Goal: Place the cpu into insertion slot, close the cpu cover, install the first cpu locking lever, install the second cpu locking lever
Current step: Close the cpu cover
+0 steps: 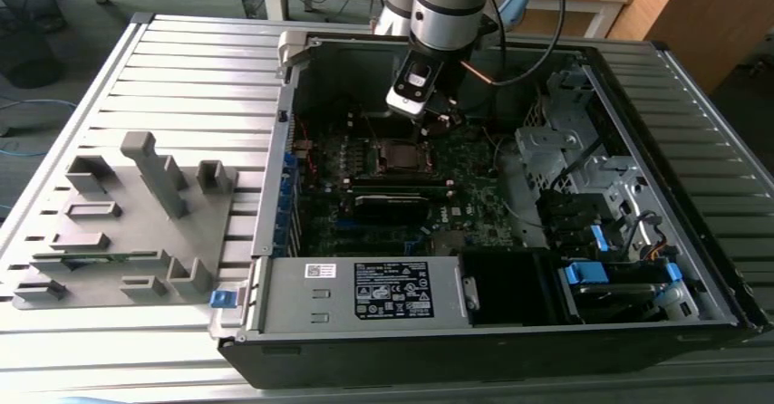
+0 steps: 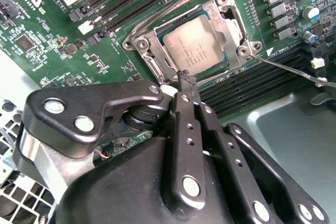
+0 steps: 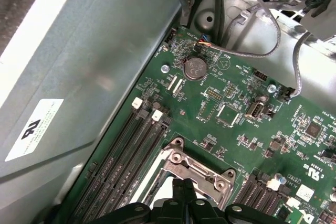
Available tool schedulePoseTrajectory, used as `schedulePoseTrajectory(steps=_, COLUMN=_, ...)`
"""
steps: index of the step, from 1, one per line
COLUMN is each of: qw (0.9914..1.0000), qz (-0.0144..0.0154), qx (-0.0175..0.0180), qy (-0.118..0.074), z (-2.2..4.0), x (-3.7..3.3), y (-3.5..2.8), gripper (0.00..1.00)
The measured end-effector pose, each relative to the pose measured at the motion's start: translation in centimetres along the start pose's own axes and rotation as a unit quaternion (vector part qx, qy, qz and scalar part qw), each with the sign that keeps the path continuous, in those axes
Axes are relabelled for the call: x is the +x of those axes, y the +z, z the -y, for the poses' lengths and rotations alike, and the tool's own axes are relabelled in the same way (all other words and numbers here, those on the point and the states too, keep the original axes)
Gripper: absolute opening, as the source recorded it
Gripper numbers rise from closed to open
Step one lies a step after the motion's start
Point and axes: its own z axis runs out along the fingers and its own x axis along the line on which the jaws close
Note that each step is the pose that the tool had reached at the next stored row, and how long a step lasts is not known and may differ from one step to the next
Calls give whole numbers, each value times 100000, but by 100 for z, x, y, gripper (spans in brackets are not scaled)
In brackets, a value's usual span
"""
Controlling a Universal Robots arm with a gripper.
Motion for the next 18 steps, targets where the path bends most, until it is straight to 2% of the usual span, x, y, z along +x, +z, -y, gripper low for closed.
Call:
schedulePoseTrajectory(steps=6, qw=99989, qz=-51, qx=33, qy=-1501, z=0, x=0, y=0, gripper=10)
schedulePoseTrajectory(steps=18, qw=99979, qz=-71, qx=46, qy=-2056, z=0, x=0, y=0, gripper=10)
